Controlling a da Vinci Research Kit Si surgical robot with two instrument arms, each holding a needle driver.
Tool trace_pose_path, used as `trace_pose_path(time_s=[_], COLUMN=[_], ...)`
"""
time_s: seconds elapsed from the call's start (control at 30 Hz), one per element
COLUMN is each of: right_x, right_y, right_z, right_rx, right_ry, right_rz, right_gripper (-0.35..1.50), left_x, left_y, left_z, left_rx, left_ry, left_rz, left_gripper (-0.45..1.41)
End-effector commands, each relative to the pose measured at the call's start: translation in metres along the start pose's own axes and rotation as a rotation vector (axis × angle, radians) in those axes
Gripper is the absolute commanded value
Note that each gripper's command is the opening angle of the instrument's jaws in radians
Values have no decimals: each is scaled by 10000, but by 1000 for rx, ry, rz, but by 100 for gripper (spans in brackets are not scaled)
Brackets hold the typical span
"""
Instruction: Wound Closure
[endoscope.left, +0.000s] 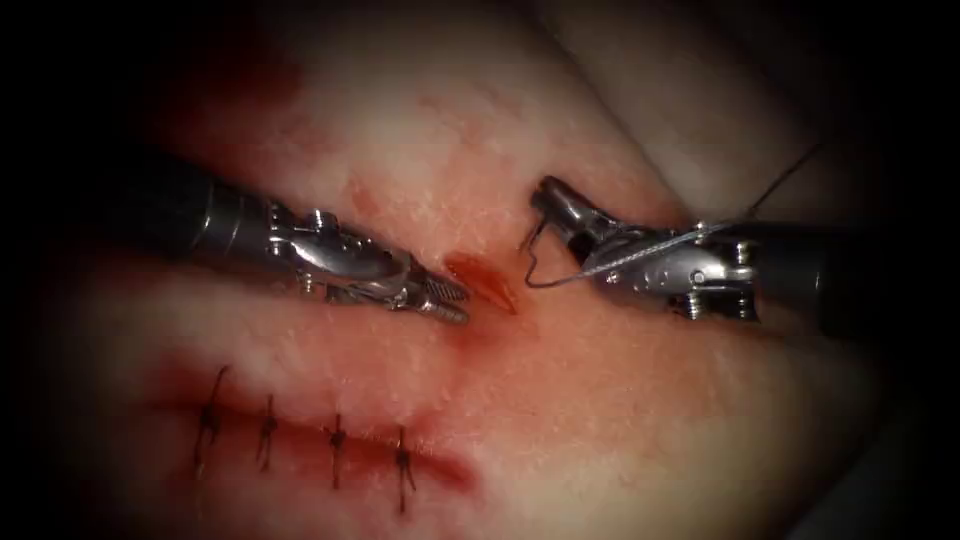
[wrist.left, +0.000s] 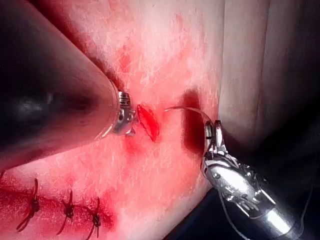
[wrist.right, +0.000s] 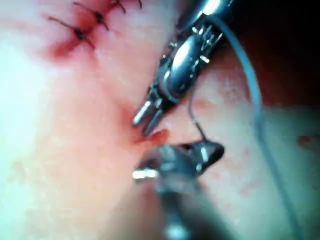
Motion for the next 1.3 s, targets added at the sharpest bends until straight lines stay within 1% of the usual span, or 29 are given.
trace_pose_path(time_s=[0.03, 0.07, 0.23, 0.33, 0.4, 0.43, 0.47, 0.57, 0.6, 0.63, 0.77, 0.83, 0.93, 1.03, 1.1, 1.2, 1.3], right_x=[-1, 0, -2, -3, -3, -4, -4, -7, -7, -11, -14, -14, -15, -15, -15, -15, -16], right_y=[-9, -13, -20, -22, -23, -21, -21, -16, -16, -13, -12, -14, -15, -16, -16, -21, -24], right_z=[9, 12, 16, 15, 15, 13, 13, 10, 10, 9, 8, 10, 10, 11, 11, 15, 17], right_rx=[5, 11, 39, 51, 53, 53, 53, 57, 57, 64, 74, 78, 83, 98, 102, 148, 160], right_ry=[-5, -15, -26, -47, -51, -54, -54, -60, -60, -71, -85, -94, -95, -95, -94, -87, -83], right_rz=[10, 36, 77, 149, 166, 231, 231, 314, 314, 364, 378, 412, 429, 500, 518, 583, 622], right_gripper=[-35, -35, -35, -35, -35, -35, -35, -35, -35, -35, -35, -35, -35, -35, -35, -35, -35], left_x=[-2, -2, 0, 0, 0, -1, -1, -3, -3, -3, -4, -4, -5, -6, -7, -8, -10], left_y=[0, 1, 3, 4, 4, 4, 4, 3, 3, 3, 3, 3, 2, 1, 0, 1, 0], left_z=[6, 6, 6, 5, 5, 5, 5, 5, 5, 5, 5, 3, 3, 2, 2, 0, -2], left_rx=[0, -1, 0, -1, -1, -2, -2, 1, 1, 0, 1, 1, 2, 2, 2, 1, -1], left_ry=[0, 0, -3, -3, -3, -3, -3, -9, -9, -10, -12, -16, -19, -25, -25, -26, -30], left_rz=[-1, -1, -2, -2, -2, -1, -1, 0, 0, 0, 0, 1, 1, 2, 2, 3, 5], left_gripper=[1, 1, 1, 1, 1, 1, 1, 1, 1, 1, 2, 3, 3, 3, 3, 3, 5])
